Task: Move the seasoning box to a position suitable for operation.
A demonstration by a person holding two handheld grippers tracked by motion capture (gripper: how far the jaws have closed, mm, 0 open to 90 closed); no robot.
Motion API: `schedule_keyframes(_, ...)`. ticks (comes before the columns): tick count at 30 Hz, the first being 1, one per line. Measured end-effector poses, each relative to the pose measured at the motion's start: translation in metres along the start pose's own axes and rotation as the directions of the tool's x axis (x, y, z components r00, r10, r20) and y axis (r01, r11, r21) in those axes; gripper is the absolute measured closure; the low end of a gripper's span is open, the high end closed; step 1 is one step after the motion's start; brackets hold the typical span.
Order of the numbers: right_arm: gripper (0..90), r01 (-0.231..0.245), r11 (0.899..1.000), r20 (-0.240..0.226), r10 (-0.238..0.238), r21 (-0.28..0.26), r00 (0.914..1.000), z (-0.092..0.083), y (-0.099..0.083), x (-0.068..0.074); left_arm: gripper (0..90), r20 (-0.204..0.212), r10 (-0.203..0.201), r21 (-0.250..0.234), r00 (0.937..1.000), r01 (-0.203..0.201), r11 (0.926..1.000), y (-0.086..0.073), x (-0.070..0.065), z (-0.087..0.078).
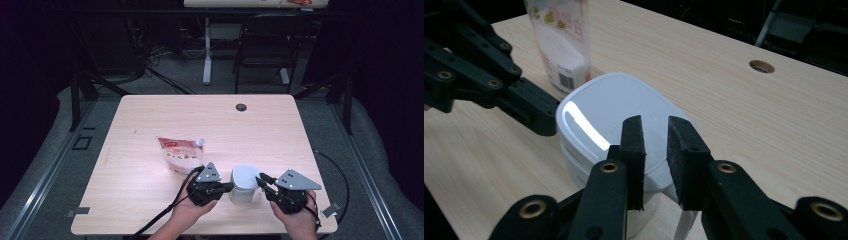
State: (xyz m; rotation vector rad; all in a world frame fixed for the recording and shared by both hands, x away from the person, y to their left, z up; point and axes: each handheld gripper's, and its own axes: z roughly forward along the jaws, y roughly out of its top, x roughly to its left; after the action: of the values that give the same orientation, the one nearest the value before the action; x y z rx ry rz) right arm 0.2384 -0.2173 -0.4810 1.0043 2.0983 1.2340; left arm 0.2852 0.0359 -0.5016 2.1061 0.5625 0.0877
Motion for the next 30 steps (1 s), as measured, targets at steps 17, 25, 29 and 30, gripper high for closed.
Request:
schedule_keyframes(17, 43.9, 0.037, 0.999, -0.029, -0.036, 0.030, 0.9989, 0.004, -0.001, 0.018, 90.0, 0.003, 0.013, -0.019, 0.9999, -0.013, 0.9997, 0.013, -0.001, -0.001)
schedule_keyframes(25, 38.4, 0.061, 0.997, -0.008, -0.061, 0.052, 0.9981, 0.010, -0.002, 0.022, 90.0, 0.007, 0.017, -0.026, 0.9998, -0.017, 0.9995, 0.016, -0.003, -0.001)
schedule_keyframes(29, 37.6, 0.073, 0.995, 0.010, -0.073, 0.063, 0.9973, 0.013, -0.004, 0.023, 90.0, 0.007, 0.018, -0.028, 0.9998, -0.018, 0.9995, 0.016, -0.004, -0.001)
schedule_keyframes(30, 37.5, 0.072, 0.995, 0.010, -0.073, 0.069, 0.9973, 0.014, -0.004, 0.023, 90.0, 0.007, 0.019, -0.028, 0.9998, -0.018, 0.9994, 0.016, -0.004, -0.001)
